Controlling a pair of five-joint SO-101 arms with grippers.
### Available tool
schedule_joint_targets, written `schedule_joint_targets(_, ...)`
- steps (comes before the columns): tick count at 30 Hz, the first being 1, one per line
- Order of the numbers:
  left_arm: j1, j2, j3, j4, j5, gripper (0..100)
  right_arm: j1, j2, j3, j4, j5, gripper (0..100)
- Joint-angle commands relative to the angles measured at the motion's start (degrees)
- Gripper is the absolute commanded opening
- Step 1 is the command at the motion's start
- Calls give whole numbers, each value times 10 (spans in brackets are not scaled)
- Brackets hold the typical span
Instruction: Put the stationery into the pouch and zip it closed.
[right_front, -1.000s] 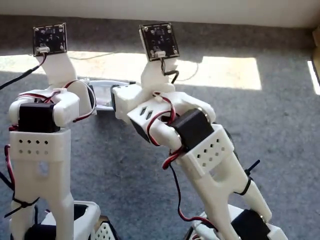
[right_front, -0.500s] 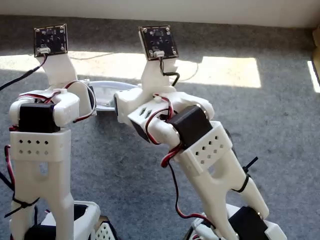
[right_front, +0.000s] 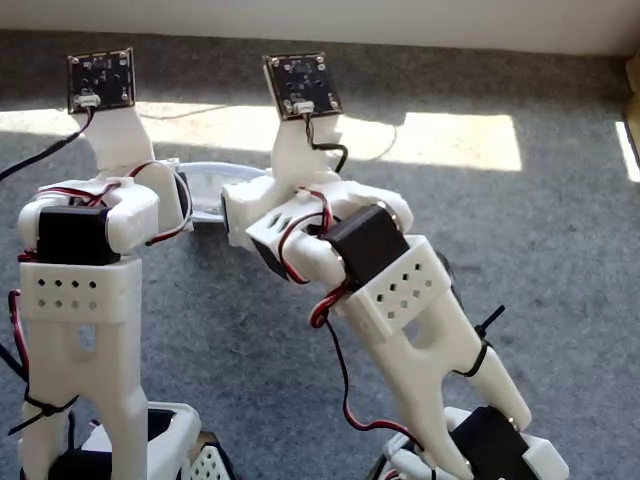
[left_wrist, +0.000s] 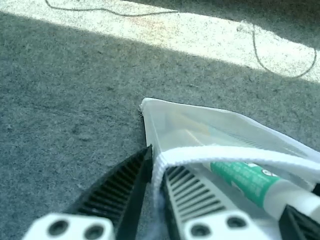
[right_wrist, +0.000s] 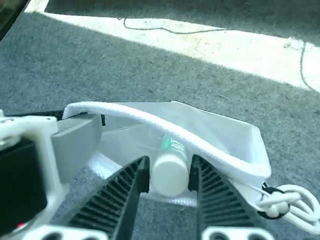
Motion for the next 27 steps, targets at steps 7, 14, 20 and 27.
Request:
schedule_joint_targets(7, 4, -9, -12, -4, -4, 7, -6, -30, -29, -5, 26, 47)
schedule_joint_targets(14, 4, -9, -12, -4, -4, 7, -5, -31, -45, 11, 52, 45)
schedule_joint_targets(20, 3, -10, -12, -4, -4, 7, -4, -30, -109, 51, 71, 45)
schedule_joint_targets(27, 3, -10, -12, -4, -4, 7, -7, -25, -138, 55, 71, 45)
